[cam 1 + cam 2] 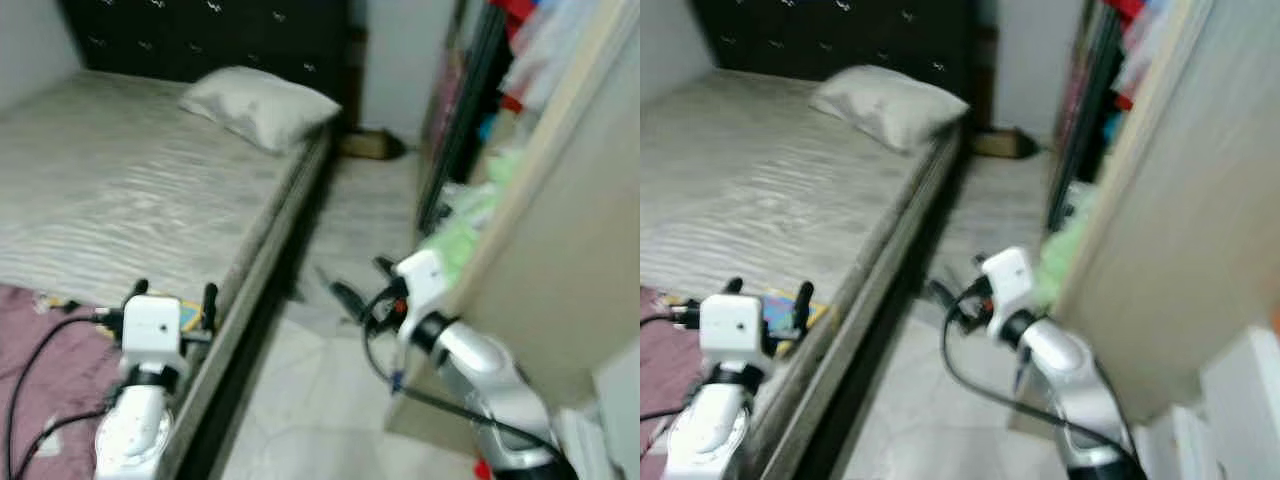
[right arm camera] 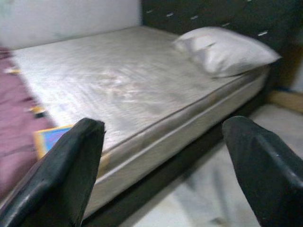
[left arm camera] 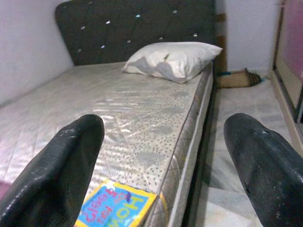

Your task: Clean up the room

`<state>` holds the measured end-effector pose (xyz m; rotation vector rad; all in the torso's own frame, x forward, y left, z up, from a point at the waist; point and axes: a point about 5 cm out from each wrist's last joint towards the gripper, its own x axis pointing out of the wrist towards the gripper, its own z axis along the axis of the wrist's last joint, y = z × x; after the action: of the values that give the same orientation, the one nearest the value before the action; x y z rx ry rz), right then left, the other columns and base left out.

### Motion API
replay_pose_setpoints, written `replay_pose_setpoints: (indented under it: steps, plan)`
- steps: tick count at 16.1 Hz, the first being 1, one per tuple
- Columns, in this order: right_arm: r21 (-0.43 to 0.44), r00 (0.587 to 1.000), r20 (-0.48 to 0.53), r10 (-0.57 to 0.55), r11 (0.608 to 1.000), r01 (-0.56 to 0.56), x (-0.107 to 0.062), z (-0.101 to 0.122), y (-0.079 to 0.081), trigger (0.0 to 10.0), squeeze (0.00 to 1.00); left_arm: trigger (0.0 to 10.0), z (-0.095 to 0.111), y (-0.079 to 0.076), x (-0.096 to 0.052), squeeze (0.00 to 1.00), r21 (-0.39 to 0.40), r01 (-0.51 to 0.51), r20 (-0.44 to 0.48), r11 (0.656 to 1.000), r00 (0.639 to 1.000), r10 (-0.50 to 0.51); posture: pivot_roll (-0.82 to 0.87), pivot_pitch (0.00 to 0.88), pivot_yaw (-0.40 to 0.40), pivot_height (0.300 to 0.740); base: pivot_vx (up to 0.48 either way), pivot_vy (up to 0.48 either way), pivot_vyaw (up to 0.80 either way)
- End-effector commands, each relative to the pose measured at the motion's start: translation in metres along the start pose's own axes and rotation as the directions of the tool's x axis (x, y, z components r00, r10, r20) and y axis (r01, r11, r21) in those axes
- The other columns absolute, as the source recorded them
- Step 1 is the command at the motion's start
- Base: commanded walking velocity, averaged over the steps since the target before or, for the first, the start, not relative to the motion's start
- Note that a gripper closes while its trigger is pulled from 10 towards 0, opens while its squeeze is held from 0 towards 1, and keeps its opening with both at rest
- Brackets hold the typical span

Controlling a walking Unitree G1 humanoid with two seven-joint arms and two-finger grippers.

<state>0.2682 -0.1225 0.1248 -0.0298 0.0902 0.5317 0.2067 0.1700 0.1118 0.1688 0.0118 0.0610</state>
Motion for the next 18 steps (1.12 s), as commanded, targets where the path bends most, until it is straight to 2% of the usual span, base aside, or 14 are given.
replay_pose_setpoints:
  steps: [1,4,10,18]
  plan:
    - [0.003,0.994,0.027,-0.108,0.994,0.108,0.0042,0.0041,-0.011,10.0,0.0,10.0,0.0,0.008,-0.0005,0.0,0.021,-0.055,-0.001,0.998,0.998,0.055,-0.03,0.0,-0.021,0.74,0.0,0.0,0.8]
    - [-0.009,0.986,0.066,-0.151,0.988,0.152,0.007,0.0064,-0.0103,10.0,0.0,10.0,-0.0037,0.0095,-0.0019,0.0,0.009,-0.075,-0.023,0.997,0.997,0.075,-0.04,0.0,-0.005,0.74,0.0,0.0,0.8]
    - [-0.032,0.965,0.127,-0.228,0.972,0.234,0.0103,0.0085,-0.0082,10.0,0.0,10.0,-0.0017,0.0119,0.0009,0.0,0.0,-0.094,-0.01,0.996,0.996,0.094,-0.03,0.0,-0.008,0.74,0.0,0.0,0.79]
    - [-0.064,0.962,0.137,-0.237,0.967,0.247,0.0103,0.005,-0.0111,10.0,0.0,10.0,-0.0002,0.0091,0.0041,0.0,-0.018,-0.071,-0.003,0.997,0.997,0.071,-0.03,0.0,-0.014,0.74,0.0,0.0,0.77]
